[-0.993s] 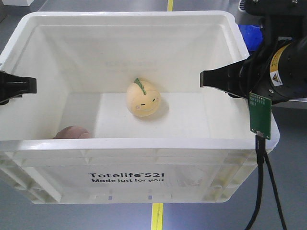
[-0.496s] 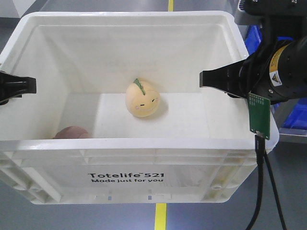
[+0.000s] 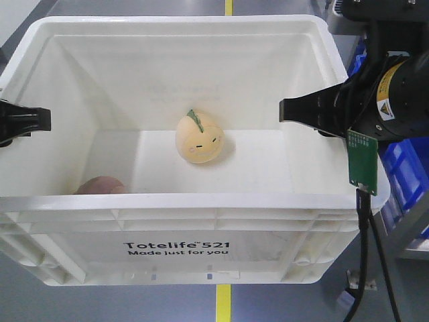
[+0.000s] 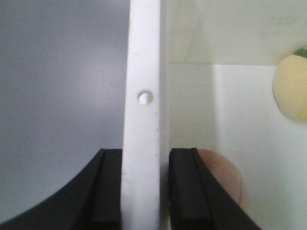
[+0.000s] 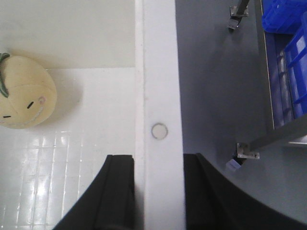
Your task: Place moving items into box and shelve
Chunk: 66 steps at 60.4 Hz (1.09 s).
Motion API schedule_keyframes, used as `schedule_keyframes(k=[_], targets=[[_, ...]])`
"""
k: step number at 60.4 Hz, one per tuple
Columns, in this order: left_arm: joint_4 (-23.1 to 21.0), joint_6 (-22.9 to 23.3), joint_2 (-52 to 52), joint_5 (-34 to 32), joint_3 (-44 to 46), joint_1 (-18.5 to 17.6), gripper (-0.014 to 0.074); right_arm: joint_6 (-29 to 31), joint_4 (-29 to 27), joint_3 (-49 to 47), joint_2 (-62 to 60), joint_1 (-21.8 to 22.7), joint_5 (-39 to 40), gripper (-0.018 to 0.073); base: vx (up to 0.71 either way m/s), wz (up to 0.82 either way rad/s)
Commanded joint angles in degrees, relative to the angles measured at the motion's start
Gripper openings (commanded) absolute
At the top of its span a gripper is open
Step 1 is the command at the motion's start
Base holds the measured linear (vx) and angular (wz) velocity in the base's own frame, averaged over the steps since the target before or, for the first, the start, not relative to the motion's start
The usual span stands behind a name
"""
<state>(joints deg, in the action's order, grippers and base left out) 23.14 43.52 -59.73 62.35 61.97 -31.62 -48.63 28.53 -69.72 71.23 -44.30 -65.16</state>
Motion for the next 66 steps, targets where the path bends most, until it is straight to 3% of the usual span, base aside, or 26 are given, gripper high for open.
schedule_keyframes(k=[1, 66], targets=[[5.7, 0.5, 1.4, -4.4, 2.4, -0.3, 0.0144, 0.4, 7.3, -2.3, -2.2, 0.1, 4.1, 0.0049, 0.49, -0.1], [5.7, 0.5, 1.4, -4.5, 2.4, -0.3, 0.0146, 0.4, 7.3, -2.3, -2.2, 0.1, 4.0, 0.0049, 0.49, -0.05]])
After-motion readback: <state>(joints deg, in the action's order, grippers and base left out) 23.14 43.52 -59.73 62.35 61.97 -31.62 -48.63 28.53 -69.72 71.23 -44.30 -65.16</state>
